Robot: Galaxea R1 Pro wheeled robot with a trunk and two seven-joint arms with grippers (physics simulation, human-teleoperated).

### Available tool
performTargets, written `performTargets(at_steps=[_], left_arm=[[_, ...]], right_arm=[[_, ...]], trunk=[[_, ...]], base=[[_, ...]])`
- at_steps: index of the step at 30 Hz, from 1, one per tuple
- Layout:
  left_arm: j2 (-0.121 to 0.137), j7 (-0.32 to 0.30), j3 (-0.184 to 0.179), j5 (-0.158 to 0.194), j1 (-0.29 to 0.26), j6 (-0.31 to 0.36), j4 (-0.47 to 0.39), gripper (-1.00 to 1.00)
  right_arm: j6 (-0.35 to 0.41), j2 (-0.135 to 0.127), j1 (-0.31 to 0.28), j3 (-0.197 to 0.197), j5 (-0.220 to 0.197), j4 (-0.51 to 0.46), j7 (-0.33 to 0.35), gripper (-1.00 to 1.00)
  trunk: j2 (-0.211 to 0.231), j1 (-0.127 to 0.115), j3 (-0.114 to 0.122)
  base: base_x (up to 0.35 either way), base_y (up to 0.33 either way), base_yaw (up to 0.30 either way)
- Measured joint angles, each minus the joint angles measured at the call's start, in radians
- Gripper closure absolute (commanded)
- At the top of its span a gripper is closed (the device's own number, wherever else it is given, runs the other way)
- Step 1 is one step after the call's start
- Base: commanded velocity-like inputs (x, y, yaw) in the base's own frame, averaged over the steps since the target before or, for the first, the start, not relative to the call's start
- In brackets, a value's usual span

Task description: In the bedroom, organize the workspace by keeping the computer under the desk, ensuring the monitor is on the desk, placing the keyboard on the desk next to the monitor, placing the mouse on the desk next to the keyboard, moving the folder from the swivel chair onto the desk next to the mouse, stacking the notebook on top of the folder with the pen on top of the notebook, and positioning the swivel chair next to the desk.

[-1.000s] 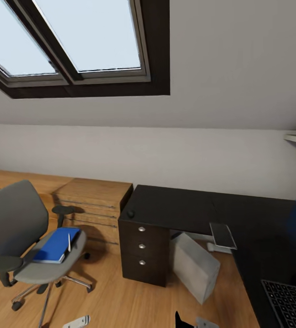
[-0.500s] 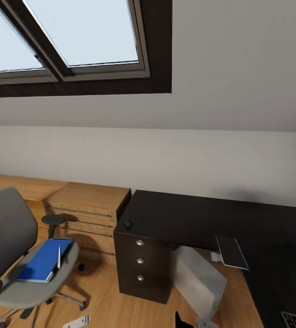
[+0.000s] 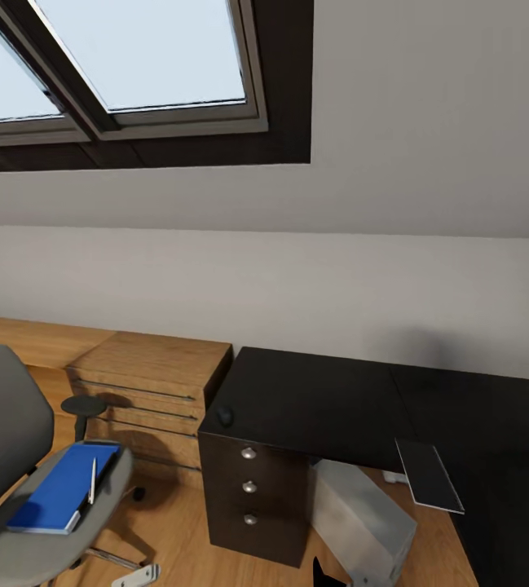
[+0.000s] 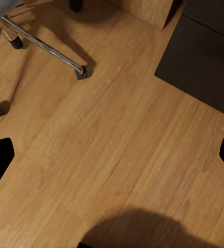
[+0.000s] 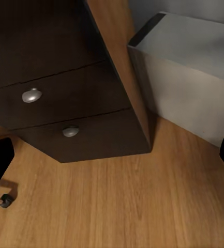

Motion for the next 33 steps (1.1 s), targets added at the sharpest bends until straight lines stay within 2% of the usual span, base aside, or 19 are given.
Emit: performTargets(at_steps=[7, 12, 13, 17, 21, 24, 25, 26, 29, 30, 31, 32, 33], left_arm=[[0.0, -0.001, -0.001, 0.0, 0.0, -0.007, -0.023, -1.0], [0.002, 0.003, -0.002, 0.0, 0.0, -0.022, -0.144, -1.0], [0.002, 0.004, -0.003, -0.001, 0.0, -0.018, -0.196, -1.0], [0.004, 0.007, -0.001, -0.002, 0.0, 0.033, -0.305, -1.0], [0.006, 0.009, 0.009, -0.003, 0.0, 0.151, -0.398, -1.0], [0.005, 0.012, 0.033, -0.004, 0.0, 0.244, -0.45, -1.0], [0.003, 0.014, 0.076, -0.006, -0.005, 0.329, -0.495, -1.0], [0.003, 0.014, 0.083, -0.005, -0.012, 0.34, -0.501, -1.0], [0.003, 0.013, 0.094, -0.002, -0.052, 0.359, -0.509, -1.0], [0.002, 0.014, 0.099, 0.0, -0.085, 0.369, -0.508, -1.0], [0.001, 0.015, 0.101, 0.002, -0.103, 0.376, -0.506, -1.0], [-0.005, 0.023, 0.105, 0.011, -0.162, 0.44, -0.498, -1.0], [-0.007, 0.023, 0.106, 0.016, -0.174, 0.457, -0.497, -1.0]], right_arm=[[-0.001, 0.001, 0.0, 0.0, -0.002, -0.006, -0.001, -1.0], [0.015, 0.003, -0.003, 0.0, -0.001, -0.062, -0.013, -1.0], [0.039, 0.004, -0.006, -0.001, 0.0, -0.094, -0.03, -1.0], [0.146, 0.006, -0.017, -0.002, 0.003, -0.176, -0.096, -1.0], [0.313, 0.007, -0.054, 0.0, 0.01, -0.294, -0.189, -1.0], [0.459, 0.009, -0.094, 0.003, 0.014, -0.383, -0.254, -1.0], [0.676, 0.011, -0.141, 0.006, 0.008, -0.469, -0.309, -1.0], [0.728, 0.012, -0.25, 0.006, 0.011, -0.482, -0.317, -1.0], [0.829, 0.018, -0.328, 0.007, 0.012, -0.489, -0.33, -1.0], [0.883, 0.028, -0.388, 0.007, 0.012, -0.485, -0.335, -1.0], [0.908, 0.033, -0.422, 0.007, 0.013, -0.482, -0.337, -1.0], [0.997, 0.045, -0.503, 0.007, 0.011, -0.451, -0.34, -1.0], [1.009, 0.047, -0.549, 0.007, 0.014, -0.446, -0.34, -1.0]], trunk=[[0.0, 0.0, 0.0], [0.0, 0.0, 0.0], [0.0, 0.0, 0.0], [0.0, 0.0, 0.0], [0.0, 0.0, 0.0], [0.0, 0.0, 0.0], [0.0, 0.0, 0.0], [0.0, 0.0, 0.0], [0.0, 0.0, 0.0], [0.0, 0.0, 0.0], [0.0, 0.0, 0.0], [0.0, 0.0, 0.0], [0.0, 0.0, 0.0]], base=[[0.002, 0.0, 0.0], [0.0, 0.0, 0.0], [0.0, 0.0, 0.0], [0.0, 0.0, 0.0], [0.0, 0.0, 0.0], [0.0, 0.0, 0.0], [0.0, 0.0, 0.0], [0.0, 0.0, 0.0], [0.0, 0.0, 0.0], [0.0, 0.0, 0.0], [0.0, 0.0, 0.0], [0.0, 0.0, 0.0], [0.0, 0.0, 0.0]])
